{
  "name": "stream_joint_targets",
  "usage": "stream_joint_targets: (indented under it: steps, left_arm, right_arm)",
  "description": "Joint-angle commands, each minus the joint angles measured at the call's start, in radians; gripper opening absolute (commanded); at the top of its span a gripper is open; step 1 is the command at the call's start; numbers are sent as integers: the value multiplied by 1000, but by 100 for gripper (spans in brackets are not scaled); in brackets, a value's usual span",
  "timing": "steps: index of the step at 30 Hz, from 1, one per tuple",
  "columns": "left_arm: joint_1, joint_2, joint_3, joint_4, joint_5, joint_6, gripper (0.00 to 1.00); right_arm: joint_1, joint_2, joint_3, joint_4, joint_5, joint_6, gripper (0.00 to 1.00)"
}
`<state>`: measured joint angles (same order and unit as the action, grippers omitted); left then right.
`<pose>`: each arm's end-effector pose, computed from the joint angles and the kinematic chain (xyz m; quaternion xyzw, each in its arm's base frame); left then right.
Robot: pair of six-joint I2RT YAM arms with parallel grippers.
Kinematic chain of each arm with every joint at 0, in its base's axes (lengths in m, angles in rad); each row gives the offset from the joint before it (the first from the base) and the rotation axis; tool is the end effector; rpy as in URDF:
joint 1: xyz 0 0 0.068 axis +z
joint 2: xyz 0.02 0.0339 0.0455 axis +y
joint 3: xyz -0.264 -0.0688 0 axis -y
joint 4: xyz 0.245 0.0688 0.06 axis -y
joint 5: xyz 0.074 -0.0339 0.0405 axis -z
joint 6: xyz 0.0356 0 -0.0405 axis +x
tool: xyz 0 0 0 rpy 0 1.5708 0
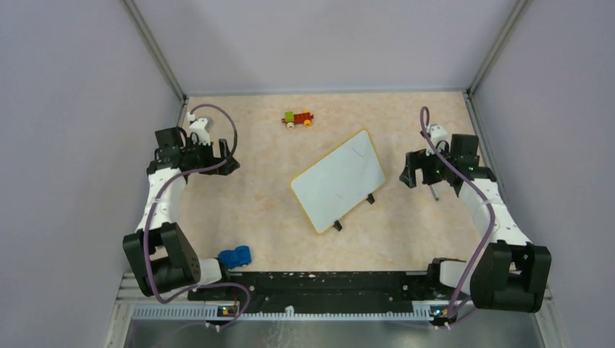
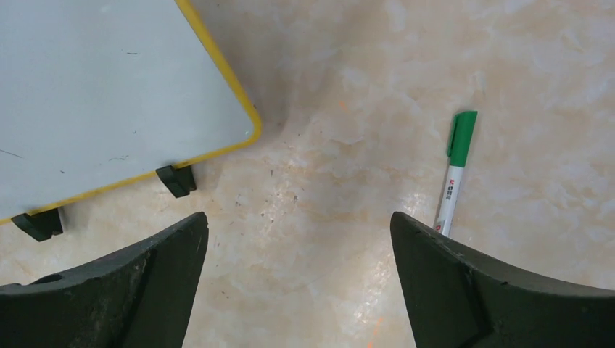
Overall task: Write a sentence on the whiteboard
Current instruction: Pick up the whiteboard marker from the center of the board.
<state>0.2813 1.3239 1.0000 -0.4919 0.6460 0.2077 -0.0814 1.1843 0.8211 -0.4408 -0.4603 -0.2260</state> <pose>0.2721 0.0563 0.2738 0.0845 0.8852 -0.2017 0.4106 0.2448 -0.0041 0.2508 -0.1503 0.8944 0.1533 0.3923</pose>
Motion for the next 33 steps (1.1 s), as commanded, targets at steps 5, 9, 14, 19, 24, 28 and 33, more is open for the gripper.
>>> stream_joint_targets:
  steps: [5,9,14,19,24,28,33]
  left_arm:
    - [-26,-61,29,26,-47,4,99]
    - [-42,-75,51,15,-81,18,99]
    - [-99,-66,53,-2,-130,14,99]
    - [-129,-69,48,-3,-148,14,99]
    - [-135,-74,45,-2,-144,7,99]
    - [-140,-70,42,-2,-134,4,99]
    - [-147,-58,35,0,-135,1,99]
  right_arm:
    - [-49,51,125,-104,75,-139,88]
    - [-125,117,167,-156,73,-202,83]
    - [-146,198,173,-151,102,-229,74]
    - [-146,275,166,-118,141,-233,60]
    - [-146,331,152,-81,183,-240,53]
    - [-146,365,145,-56,199,-242,50]
    - [-146,417,133,-33,217,-248,46]
